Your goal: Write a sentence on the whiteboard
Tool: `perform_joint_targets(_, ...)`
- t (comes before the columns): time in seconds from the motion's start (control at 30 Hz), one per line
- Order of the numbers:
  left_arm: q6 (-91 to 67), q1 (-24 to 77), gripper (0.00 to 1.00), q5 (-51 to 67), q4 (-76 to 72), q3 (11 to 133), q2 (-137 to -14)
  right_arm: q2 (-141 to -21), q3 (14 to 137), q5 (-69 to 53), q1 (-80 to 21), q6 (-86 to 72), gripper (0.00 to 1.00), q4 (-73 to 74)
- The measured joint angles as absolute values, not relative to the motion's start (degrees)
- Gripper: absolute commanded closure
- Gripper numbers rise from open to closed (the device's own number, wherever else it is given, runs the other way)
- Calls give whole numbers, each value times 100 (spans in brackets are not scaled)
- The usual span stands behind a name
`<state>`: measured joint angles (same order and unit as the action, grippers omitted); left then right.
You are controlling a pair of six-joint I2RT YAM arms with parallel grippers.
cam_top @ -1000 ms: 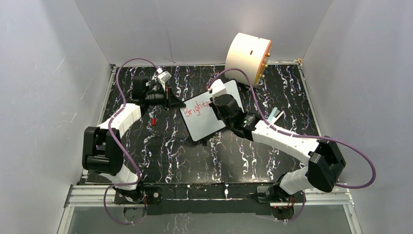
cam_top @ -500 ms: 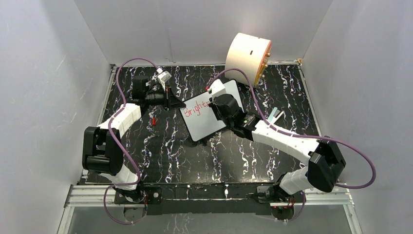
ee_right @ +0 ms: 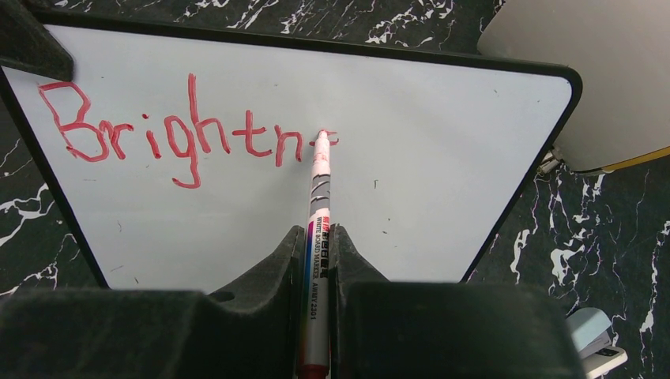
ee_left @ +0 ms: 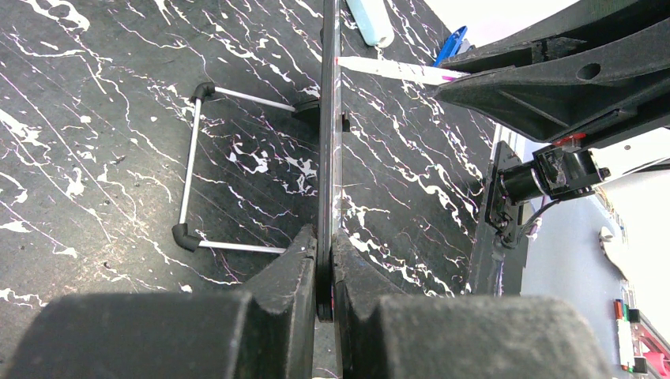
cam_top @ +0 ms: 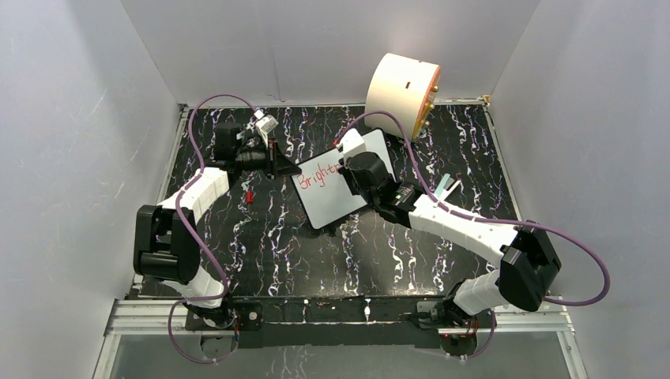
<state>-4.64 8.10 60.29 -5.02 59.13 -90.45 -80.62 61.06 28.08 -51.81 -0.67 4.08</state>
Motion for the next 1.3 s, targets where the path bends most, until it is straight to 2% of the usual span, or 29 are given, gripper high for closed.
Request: perform_joint_targets(1.3,-464,810,100,6020,-502,5916,-9045,-8029,6010,2886,-5181,-89,100,714)
